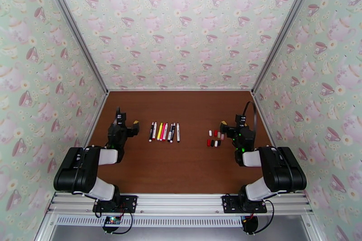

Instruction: Open the pen caps

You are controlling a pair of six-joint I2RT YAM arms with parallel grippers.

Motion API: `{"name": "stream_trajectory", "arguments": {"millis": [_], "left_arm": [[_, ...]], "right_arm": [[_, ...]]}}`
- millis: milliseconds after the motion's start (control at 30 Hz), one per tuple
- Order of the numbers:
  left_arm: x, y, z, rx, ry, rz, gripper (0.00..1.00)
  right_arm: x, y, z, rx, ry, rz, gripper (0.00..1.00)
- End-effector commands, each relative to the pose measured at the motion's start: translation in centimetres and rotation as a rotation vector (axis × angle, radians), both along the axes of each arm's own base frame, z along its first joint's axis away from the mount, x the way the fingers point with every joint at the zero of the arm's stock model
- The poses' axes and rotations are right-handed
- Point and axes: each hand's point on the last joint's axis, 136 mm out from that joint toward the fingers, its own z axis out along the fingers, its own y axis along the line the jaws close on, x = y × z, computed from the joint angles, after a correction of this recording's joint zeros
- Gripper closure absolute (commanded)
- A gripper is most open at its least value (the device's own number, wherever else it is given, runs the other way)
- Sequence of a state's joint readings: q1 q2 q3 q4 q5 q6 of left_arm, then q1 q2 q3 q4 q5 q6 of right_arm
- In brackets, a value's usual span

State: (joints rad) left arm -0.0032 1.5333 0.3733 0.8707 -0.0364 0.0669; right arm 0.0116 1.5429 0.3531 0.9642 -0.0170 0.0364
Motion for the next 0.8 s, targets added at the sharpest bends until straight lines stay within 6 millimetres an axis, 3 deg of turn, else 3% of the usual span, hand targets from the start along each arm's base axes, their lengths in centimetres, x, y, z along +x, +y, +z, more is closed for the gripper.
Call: {"name": "stream_trajectory", "arguments": {"millis": [0,767], "left_arm": [[0.25,-0.47,0.31,-0.016,-0.006,-0.018,0.0],[0.32,-0.37,0.34,-0.009,-0.004,-0.005,0.0]], "right_arm": [[0.63,0.26,-0.11,-0.002,0.026,0.017,0.0],[0.67,-0.05,-0.09,-0.001,0.027,-0.002,0.0]]}}
